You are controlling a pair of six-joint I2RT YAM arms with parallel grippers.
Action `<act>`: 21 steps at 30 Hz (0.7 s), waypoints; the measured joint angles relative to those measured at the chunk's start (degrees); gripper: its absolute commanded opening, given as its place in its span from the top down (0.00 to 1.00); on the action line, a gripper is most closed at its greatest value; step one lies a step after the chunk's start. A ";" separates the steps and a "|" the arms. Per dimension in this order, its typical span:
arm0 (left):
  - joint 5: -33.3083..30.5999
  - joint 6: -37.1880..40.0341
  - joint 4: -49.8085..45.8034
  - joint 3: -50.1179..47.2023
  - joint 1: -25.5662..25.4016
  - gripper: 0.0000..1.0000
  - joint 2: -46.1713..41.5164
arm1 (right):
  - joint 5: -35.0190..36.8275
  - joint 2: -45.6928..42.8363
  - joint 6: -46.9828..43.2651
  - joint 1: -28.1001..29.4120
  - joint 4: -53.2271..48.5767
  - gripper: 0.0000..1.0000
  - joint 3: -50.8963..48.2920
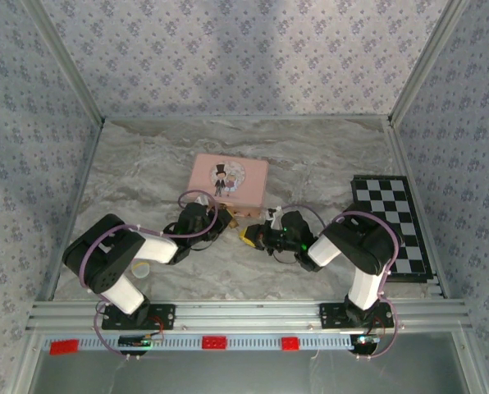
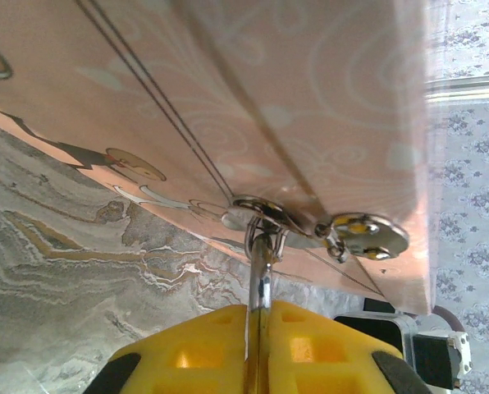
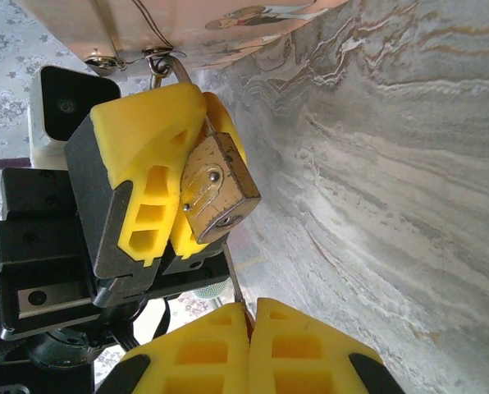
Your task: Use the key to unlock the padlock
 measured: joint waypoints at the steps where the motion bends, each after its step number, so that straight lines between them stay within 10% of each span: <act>1: 0.00 -0.02 0.00 0.00 0.00 1.00 0.00 | -0.02 0.00 0.15 -0.11 0.15 1.00 0.00; 21: -0.22 -1.29 0.46 -0.04 -0.42 1.00 0.00 | -0.61 1.88 1.03 -0.74 2.32 1.00 0.63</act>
